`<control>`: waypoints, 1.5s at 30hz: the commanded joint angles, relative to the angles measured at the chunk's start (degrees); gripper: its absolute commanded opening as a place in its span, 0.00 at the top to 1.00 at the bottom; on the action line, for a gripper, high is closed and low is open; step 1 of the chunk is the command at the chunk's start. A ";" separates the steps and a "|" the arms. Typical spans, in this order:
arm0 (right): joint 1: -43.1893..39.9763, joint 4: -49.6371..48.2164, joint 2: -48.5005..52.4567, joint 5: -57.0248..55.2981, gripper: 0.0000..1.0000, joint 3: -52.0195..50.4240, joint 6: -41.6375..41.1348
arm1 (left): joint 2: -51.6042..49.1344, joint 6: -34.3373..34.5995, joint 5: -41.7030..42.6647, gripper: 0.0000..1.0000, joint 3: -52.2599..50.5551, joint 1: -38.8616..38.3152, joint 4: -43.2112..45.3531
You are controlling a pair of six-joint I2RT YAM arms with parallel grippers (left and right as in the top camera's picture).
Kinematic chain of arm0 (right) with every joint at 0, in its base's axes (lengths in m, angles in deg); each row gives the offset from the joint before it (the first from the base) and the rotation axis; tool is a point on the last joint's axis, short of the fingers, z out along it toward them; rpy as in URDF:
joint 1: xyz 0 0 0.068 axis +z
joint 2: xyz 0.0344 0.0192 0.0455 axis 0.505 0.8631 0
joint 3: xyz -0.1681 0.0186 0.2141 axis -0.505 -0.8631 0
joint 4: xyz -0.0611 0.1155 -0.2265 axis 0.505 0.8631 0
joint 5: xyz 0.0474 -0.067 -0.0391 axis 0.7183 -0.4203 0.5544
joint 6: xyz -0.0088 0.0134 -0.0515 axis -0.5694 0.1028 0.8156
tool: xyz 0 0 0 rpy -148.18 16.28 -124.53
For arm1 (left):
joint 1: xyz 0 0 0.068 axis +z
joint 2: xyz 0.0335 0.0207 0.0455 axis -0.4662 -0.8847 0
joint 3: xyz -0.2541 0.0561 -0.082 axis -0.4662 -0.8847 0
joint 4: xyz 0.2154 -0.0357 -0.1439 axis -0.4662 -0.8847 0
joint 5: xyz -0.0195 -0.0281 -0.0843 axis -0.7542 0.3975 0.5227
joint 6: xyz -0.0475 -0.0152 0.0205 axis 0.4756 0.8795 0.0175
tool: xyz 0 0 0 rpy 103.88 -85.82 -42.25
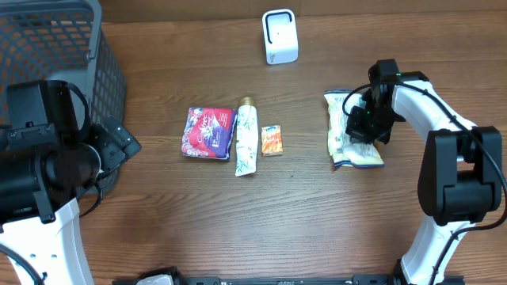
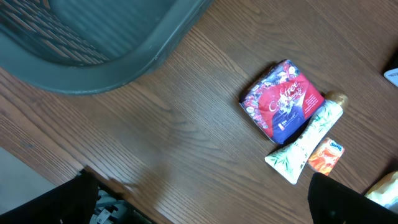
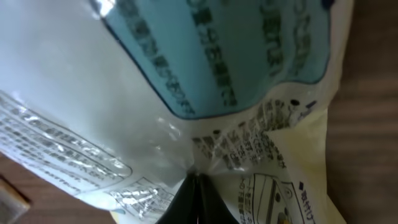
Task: Scan the item barcode
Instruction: 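Lower the packet onto the table and open the right gripper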
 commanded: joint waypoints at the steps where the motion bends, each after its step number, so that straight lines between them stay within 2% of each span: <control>1: 0.66 4.94 -2.51 -1.07 0.96 1.33 -1.27 | -0.13 0.90 -0.55 0.00 -0.22 0.26 0.04; 6: 0.66 5.90 -8.90 -1.03 0.96 5.03 -1.27 | -0.13 0.90 -0.55 0.00 -0.22 0.26 0.04; 12: 0.66 -4.81 -11.52 -1.07 0.96 5.16 -1.29 | -0.13 0.90 -0.52 0.00 -0.22 0.26 0.04; 19: 0.90 -14.45 -9.99 -1.14 0.95 -0.39 -2.43 | -0.13 0.90 -0.55 0.00 -0.22 0.26 0.07; 22: 1.36 -20.81 -9.38 -1.95 0.95 -6.34 -3.04 | -0.13 0.90 -0.55 0.00 -0.22 0.26 0.04; 26: 1.36 -23.65 -8.28 -2.78 0.89 -9.35 -2.97 | -0.13 0.90 -0.55 0.00 -0.22 0.26 0.04; 32: 1.11 -16.59 -8.87 -2.75 0.89 -6.25 -2.73 | -0.13 0.90 -0.55 0.00 -0.22 0.26 0.04; 40: 0.48 8.24 -10.78 -2.75 0.87 12.48 2.03 | -0.13 0.90 -0.55 0.00 -0.22 0.26 0.04; 45: 1.07 17.55 -10.75 -2.73 0.85 14.10 2.01 | -0.13 0.90 -0.55 0.00 -0.22 0.26 0.04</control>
